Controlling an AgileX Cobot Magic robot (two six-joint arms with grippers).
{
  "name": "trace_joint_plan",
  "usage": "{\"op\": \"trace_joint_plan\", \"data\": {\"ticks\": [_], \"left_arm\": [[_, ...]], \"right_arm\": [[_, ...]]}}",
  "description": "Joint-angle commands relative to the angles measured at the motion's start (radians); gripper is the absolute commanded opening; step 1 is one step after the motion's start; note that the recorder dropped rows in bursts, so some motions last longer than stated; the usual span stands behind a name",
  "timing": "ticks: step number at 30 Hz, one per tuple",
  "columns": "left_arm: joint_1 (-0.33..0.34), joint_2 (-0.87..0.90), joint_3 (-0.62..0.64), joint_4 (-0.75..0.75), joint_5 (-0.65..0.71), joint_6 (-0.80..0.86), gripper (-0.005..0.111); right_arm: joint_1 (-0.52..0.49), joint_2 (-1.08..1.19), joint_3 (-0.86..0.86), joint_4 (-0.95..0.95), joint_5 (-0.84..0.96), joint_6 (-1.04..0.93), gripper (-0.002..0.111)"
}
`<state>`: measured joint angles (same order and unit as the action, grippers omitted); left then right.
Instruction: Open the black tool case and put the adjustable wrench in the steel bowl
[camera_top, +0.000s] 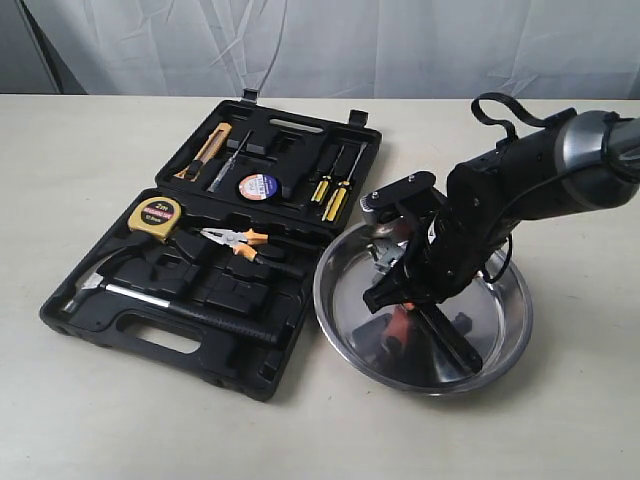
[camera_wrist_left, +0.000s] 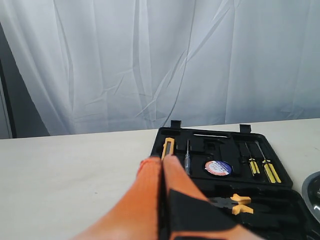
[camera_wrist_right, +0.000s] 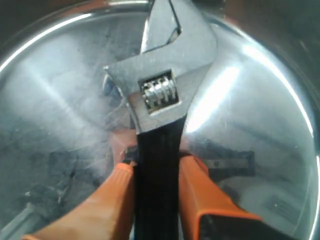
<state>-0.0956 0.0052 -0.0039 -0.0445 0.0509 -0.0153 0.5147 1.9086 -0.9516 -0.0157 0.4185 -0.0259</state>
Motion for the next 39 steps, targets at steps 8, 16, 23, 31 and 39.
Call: {"op": "trace_joint_plan", "data": {"ticks": [8,16,23,31,39], "left_arm": [[-0.007,-0.005,0.004,0.006,-0.001,-0.001,0.0],[-0.007,-0.005,0.004,0.006,-0.001,-0.001,0.0],[-0.007,-0.005,0.004,0.006,-0.001,-0.001,0.0],[-0.007,-0.005,0.004,0.006,0.001,-0.001,0.0],[-0.007,-0.005,0.004,0.006,0.001,-0.001,0.0]], "right_arm": [[-0.005,-0.122,0.0,0.006,0.075,0.005,0.045],[-0.005,-0.415,0.0,0.025,0.307,0.012,0.008],[-0.003,-0.736,0.074,0.031,0.41,0.034,0.0],[-0.003,-1.065,0.164,0.091,0.487,0.111,0.0],[-0.003,-1.222,0.164,0.101,0.489,0.111,0.0]]}}
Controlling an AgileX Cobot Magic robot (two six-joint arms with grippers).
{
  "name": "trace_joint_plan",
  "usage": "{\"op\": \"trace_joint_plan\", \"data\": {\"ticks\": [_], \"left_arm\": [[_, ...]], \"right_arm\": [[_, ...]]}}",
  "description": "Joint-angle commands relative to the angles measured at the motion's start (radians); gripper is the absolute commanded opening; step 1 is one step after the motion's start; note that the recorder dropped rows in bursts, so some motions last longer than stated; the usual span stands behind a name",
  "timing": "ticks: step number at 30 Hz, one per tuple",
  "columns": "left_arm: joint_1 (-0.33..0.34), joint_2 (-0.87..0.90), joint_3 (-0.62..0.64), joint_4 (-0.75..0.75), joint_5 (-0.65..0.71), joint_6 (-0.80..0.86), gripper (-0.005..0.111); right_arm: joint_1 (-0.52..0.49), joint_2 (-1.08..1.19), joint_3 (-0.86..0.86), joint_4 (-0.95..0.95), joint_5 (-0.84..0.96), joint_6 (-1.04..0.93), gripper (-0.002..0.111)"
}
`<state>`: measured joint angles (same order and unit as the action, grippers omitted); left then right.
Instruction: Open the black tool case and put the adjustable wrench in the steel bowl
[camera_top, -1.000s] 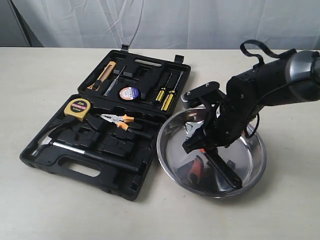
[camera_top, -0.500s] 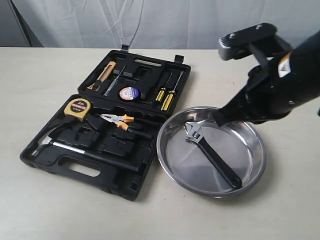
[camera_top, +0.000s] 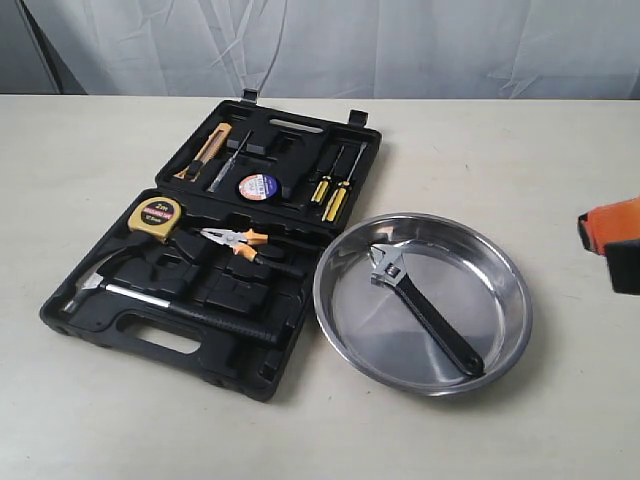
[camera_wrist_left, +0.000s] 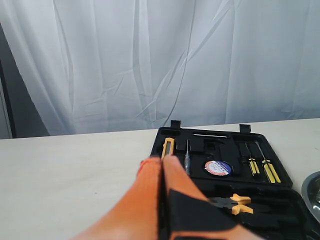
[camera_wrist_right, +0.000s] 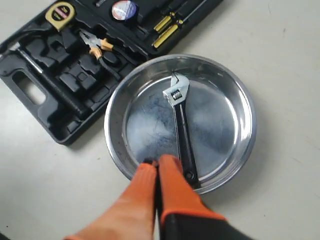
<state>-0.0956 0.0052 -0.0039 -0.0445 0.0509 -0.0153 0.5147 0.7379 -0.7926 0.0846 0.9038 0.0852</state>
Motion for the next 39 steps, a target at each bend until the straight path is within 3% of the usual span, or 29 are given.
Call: {"op": "trace_joint_plan", "data": {"ticks": [1,5,9,14,22,28,39], "left_arm": [[-0.007,-0.005,0.004,0.006,0.001,-0.001,0.0],[-0.007,-0.005,0.004,0.006,0.001,-0.001,0.0],[-0.007,-0.005,0.004,0.006,0.001,-0.001,0.0],[-0.007,-0.005,0.004,0.006,0.001,-0.001,0.0],[-0.007,-0.005,0.004,0.006,0.001,-0.001,0.0],[-0.007,-0.005,0.004,0.006,0.001,-0.001,0.0],[-0.007,-0.005,0.004,0.006,0.001,-0.001,0.0]], "right_arm": [[-0.003,-0.06,0.005,-0.004,0.004,-0.002,0.0],[-0.003,-0.103,0.019,-0.037,-0.046,-0.002,0.0],[-0.028,-0.196,0.12,-0.066,-0.278,-0.005,0.0],[-0.133,-0.362,0.387,-0.055,-0.587,-0.005,0.0],[-0.319,-0.629,0.79,0.128,-0.817,-0.003,0.0],[-0.391,-0.738,0.793,0.16,-0.751,-0.003,0.0],[-0.398,-0.738,0.793,0.16,-0.756,-0.003,0.0]]}}
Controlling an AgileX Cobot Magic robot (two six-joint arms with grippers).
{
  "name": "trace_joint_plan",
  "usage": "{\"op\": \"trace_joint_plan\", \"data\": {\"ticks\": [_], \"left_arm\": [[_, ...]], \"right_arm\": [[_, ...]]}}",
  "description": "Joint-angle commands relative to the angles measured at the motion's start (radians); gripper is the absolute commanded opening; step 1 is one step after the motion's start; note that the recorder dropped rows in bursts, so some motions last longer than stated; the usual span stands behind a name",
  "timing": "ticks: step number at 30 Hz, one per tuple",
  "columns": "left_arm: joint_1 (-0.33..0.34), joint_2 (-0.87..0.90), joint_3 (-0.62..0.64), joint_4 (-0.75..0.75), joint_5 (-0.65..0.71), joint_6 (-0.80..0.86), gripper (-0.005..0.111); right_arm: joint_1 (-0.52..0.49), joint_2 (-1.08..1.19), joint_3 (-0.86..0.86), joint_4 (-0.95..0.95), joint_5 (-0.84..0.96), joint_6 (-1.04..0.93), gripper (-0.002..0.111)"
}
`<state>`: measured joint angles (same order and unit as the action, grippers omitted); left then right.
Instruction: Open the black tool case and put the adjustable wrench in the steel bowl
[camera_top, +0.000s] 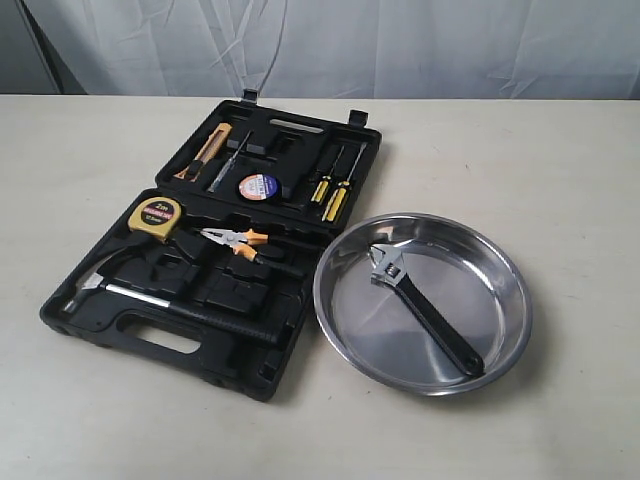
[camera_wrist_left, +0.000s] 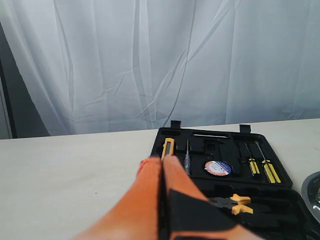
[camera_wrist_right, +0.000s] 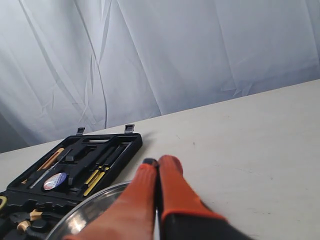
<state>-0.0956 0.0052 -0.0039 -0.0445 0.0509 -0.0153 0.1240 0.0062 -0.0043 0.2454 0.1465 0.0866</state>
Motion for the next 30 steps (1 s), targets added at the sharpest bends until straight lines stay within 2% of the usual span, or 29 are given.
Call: {"op": "trace_joint_plan", "data": {"ticks": [1,26,30], "left_arm": [[-0.007,-0.005,0.004,0.006,0.001,-0.001,0.0],[-0.007,-0.005,0.004,0.006,0.001,-0.001,0.0],[-0.007,-0.005,0.004,0.006,0.001,-0.001,0.0]], "right_arm": [[-0.007,-0.006,0.004,-0.001,0.002,-0.004,0.0],[-0.007,-0.006,0.004,-0.001,-0.007,-0.004,0.0],[-0.007,-0.006,0.004,-0.12,0.012,-0.008,0.0]]}}
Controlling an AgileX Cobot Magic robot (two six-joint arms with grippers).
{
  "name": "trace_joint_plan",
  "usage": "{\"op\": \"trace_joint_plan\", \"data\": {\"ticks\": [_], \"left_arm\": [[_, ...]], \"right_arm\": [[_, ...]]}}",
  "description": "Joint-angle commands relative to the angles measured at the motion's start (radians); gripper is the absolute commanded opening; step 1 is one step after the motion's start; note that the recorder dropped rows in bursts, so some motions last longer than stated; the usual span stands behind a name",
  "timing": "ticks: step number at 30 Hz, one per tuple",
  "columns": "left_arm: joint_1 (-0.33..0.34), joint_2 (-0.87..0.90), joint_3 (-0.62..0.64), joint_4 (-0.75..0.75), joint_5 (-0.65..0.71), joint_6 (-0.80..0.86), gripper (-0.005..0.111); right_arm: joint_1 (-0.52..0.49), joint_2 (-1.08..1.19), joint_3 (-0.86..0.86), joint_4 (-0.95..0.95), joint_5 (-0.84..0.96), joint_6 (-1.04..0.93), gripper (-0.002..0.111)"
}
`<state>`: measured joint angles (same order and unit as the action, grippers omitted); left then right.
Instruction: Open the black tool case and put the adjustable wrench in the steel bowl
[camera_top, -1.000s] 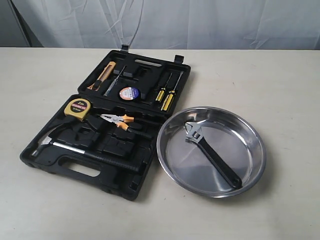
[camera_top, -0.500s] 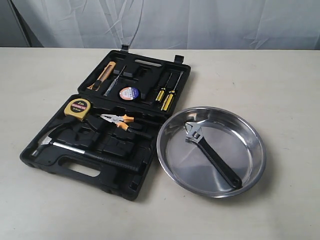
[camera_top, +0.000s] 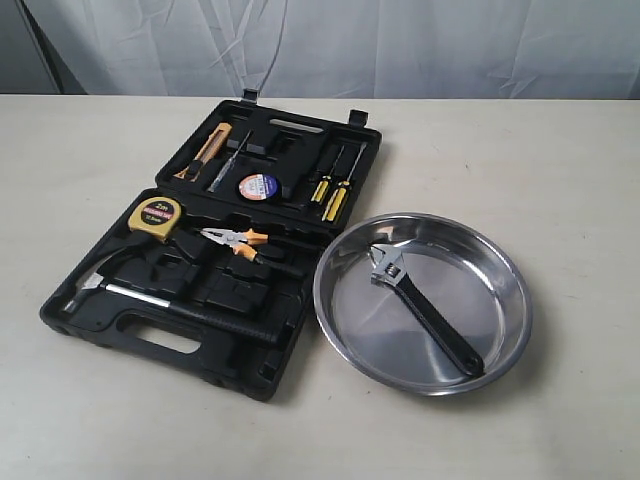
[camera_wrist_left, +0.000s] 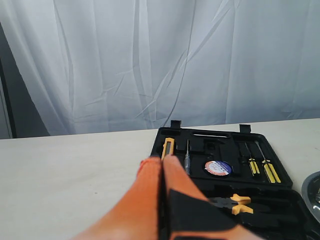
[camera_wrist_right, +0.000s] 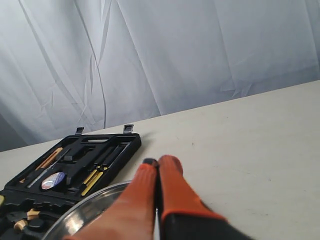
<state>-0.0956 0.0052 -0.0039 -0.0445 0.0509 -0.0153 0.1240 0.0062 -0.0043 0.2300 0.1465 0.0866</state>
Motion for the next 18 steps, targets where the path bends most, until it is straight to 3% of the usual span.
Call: {"op": "trace_joint_plan", "data": {"ticks": [1,8,18], "left_arm": [[-0.007,-0.005,0.004,0.006,0.001,-0.001,0.0],[-0.007,-0.005,0.004,0.006,0.001,-0.001,0.0],[-0.007,-0.005,0.004,0.006,0.001,-0.001,0.0]], "right_arm": [[-0.007,-0.006,0.004,-0.131,0.037,-0.008,0.0],[-0.007,-0.006,0.004,-0.365,0.214,-0.006,0.0],[-0.007,-0.006,0.004,-0.363,0.216,-0.006,0.0]]}}
